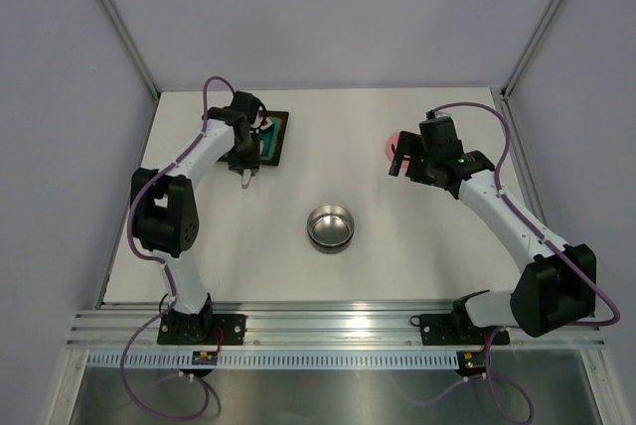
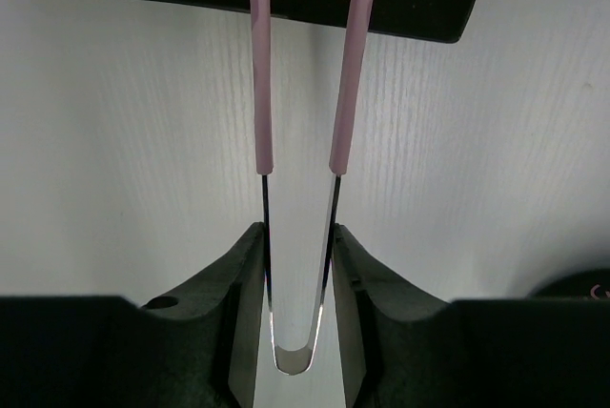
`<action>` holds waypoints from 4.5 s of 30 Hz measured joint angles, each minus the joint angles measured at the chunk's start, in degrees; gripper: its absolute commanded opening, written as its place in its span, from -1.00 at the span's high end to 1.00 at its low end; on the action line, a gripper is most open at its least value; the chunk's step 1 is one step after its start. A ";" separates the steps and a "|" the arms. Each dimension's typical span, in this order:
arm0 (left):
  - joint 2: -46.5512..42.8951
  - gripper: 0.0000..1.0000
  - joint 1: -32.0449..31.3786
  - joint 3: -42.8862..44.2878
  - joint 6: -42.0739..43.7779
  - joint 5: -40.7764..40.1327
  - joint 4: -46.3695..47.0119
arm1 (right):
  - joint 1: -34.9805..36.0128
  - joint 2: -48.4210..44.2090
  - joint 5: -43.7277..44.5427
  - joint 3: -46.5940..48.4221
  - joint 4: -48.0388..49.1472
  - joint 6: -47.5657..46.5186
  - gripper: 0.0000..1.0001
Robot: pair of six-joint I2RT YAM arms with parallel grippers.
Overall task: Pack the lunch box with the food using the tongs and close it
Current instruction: Pick up the fake food from the plate, then move the packing box to the center of the board.
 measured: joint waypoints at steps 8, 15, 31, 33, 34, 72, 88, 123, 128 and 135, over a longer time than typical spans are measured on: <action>2.27 0.35 1.25 1.57 0.00 0.55 -0.07 | 0.00 0.24 -0.02 -0.15 0.02 0.00 -0.96; 4.48 0.35 1.38 2.69 -0.02 0.81 0.13 | 0.02 0.28 -0.02 -0.26 0.04 0.02 -0.96; 7.85 0.28 1.90 8.11 -0.37 1.38 -0.42 | 0.00 0.33 -0.02 -0.37 0.02 0.02 -0.96; 8.57 0.28 1.90 8.76 -0.63 1.75 -0.33 | 0.00 0.33 -0.02 -0.37 0.02 0.00 -0.96; 8.94 0.28 1.90 8.98 -0.72 1.97 -0.28 | 0.02 0.33 -0.02 -0.37 0.02 0.00 -0.96; 12.87 0.91 1.97 12.74 -0.81 2.91 1.46 | 0.00 0.33 -0.02 -0.37 0.00 0.28 -0.96; -7.52 1.00 0.87 4.15 -0.90 3.80 1.29 | 0.02 0.35 -0.79 -0.37 0.02 0.66 -0.93; -23.63 1.00 -6.43 -3.76 -1.11 4.09 -2.08 | 37.81 3.21 -3.10 -17.09 3.69 6.80 -0.34; -23.63 1.00 -6.43 -3.74 -1.09 3.69 -2.38 | 37.83 9.94 1.97 -11.93 5.27 7.85 -0.19; -23.63 1.00 -6.43 -2.67 -1.07 2.34 -4.26 | 36.79 19.28 7.28 -1.84 8.20 6.60 -0.08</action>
